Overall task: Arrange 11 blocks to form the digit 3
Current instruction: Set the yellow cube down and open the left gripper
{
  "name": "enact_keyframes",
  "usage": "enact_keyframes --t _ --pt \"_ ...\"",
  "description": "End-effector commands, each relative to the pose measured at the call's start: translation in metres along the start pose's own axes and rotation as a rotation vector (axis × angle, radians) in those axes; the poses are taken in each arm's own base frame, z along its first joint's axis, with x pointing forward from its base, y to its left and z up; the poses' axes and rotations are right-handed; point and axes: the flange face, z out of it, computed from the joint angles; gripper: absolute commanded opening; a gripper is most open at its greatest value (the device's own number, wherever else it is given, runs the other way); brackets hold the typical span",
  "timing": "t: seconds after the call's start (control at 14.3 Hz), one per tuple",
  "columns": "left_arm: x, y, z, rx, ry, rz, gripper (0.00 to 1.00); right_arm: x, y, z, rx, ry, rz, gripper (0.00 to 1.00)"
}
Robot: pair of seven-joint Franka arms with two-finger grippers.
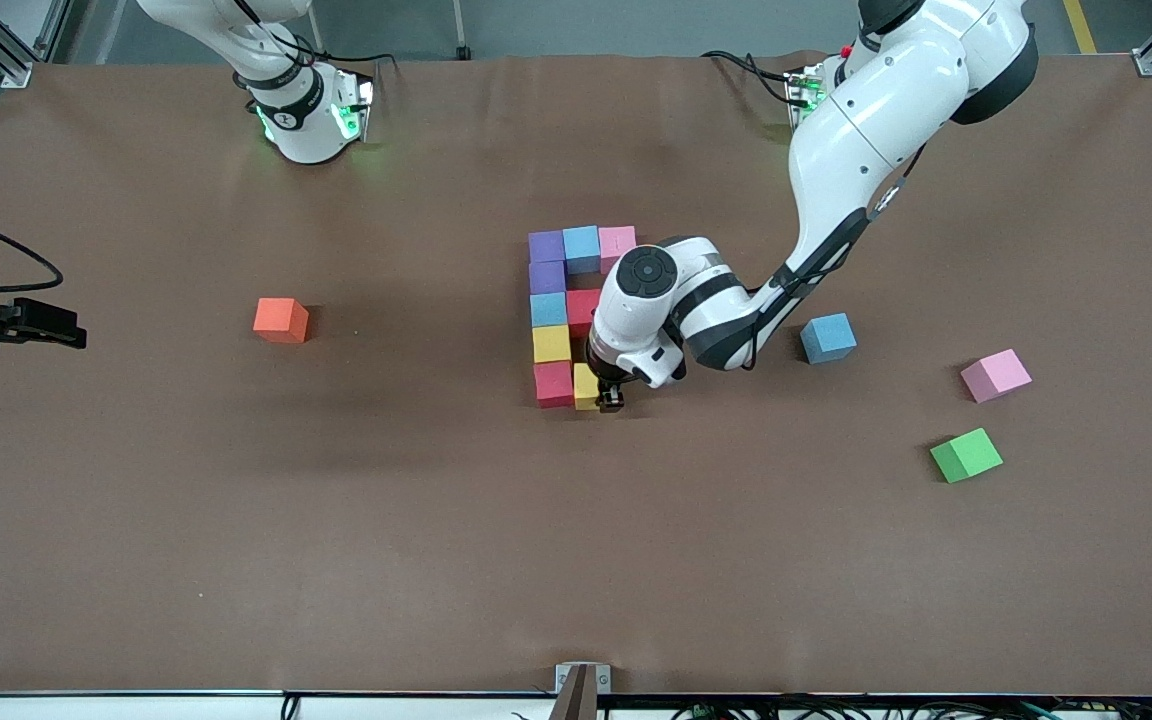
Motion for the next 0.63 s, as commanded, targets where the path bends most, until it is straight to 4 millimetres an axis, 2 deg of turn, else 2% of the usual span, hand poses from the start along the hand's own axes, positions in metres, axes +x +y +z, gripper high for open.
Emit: enact_keyframes --t 0.0,0.07,0.21,0.56 --pt "0.004 -0.019 0.022 0.015 0.06 -0.083 0.53 -0.012 0.0 -0.008 0.016 0.016 0.003 1.0" --pt "0.003 -0.018 0.02 0.012 0.059 -0.083 0.65 -0.013 -0.001 -0.007 0.016 0.013 0.003 1.0" --pt "0.003 -0.017 0.018 0.008 0.059 -0.08 1.0 -0.016 -0.001 -0.01 0.015 0.016 0.007 1.0" --pt "0.002 -0.001 0.006 -0.009 0.064 -0.092 1.0 -0.019 -0.002 -0.012 0.013 0.014 0.006 1.0"
